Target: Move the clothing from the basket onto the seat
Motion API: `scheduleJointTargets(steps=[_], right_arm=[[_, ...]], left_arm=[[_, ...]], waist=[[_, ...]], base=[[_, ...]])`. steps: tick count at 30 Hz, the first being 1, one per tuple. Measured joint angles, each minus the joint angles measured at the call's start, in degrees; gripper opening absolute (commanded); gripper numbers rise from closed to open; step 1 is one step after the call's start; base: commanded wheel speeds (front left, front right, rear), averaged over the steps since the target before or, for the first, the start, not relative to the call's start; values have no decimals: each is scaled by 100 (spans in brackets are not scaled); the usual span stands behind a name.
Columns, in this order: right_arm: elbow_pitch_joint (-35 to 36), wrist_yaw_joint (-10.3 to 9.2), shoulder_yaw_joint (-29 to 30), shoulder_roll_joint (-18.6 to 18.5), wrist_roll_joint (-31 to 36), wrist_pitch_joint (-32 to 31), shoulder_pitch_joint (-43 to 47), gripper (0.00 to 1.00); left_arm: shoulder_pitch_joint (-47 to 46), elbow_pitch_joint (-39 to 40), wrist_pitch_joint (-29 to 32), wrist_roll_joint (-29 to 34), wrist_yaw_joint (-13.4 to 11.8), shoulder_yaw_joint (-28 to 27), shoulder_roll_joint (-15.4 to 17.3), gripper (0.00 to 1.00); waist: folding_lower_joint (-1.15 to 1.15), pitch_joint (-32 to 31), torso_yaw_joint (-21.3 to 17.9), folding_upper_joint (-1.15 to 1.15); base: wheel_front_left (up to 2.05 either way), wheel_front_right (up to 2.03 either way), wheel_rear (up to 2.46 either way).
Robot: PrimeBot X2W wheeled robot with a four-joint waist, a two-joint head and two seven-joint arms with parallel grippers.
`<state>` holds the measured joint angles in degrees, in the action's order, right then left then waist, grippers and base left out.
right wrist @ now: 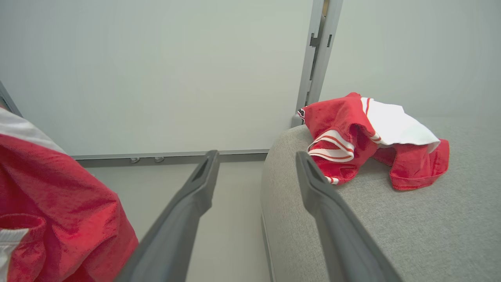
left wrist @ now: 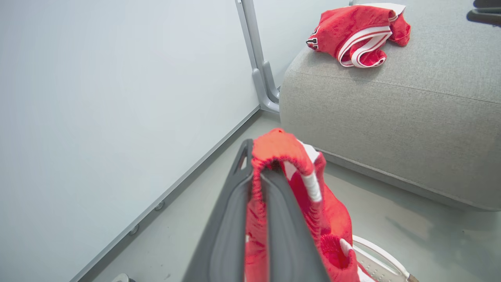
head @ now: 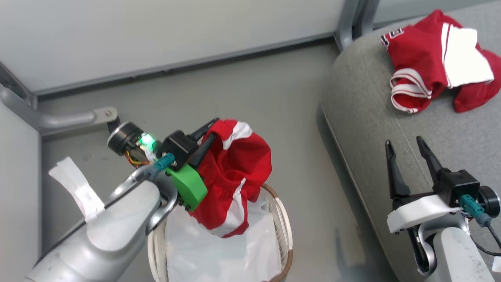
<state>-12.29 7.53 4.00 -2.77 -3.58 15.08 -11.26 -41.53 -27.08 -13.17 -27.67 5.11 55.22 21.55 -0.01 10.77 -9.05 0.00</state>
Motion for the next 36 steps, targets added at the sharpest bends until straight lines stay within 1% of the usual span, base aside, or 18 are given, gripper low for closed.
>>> scheduleJointTargets(steps=[4, 8, 12, 17, 23, 28, 31, 36], right_arm=[[-79, 0, -134, 1, 104, 0, 20, 100], [-146, 0, -292, 0, 107, 0, 35, 100], [-209, 0, -466, -1, 107, 0, 27, 100], [-281, 0, -829, -2, 100, 0, -43, 100], [-243, 0, -1437, -3, -327, 0, -149, 100], [-196, 0, -1928, 0, -541, 0, -398, 100], [-294, 0, -1994, 1, -643, 0, -616, 100], [-720, 0, -1974, -2, -766, 0, -992, 100]], left_arm=[[-346, 281, 209, 0, 52, -35, 104, 0], [-717, 528, 334, -1, 101, -71, 137, 0], [-1113, 675, 377, -8, 148, -102, 186, 0], [-1520, 604, 359, -8, 168, -168, 177, 0], [-1808, 435, 328, -11, 169, -194, 34, 0], [-1880, 414, 352, -22, 169, -123, -203, 0], [-1929, 432, 315, -26, 169, -93, -312, 0], [-2037, 469, 255, -24, 169, -40, -460, 0]], waist=[[0, -432, 90, 0], [0, -782, 155, 0], [0, -1020, 192, 0], [0, -1171, 205, 0], [0, -1262, 202, 0], [0, -1302, 235, 0], [0, -1307, 279, 0], [0, -1304, 363, 0]], base=[[0, 0, 0], [0, 0, 0], [0, 0, 0], [0, 0, 0], [0, 0, 0], [0, 0, 0], [0, 0, 0], [0, 0, 0]])
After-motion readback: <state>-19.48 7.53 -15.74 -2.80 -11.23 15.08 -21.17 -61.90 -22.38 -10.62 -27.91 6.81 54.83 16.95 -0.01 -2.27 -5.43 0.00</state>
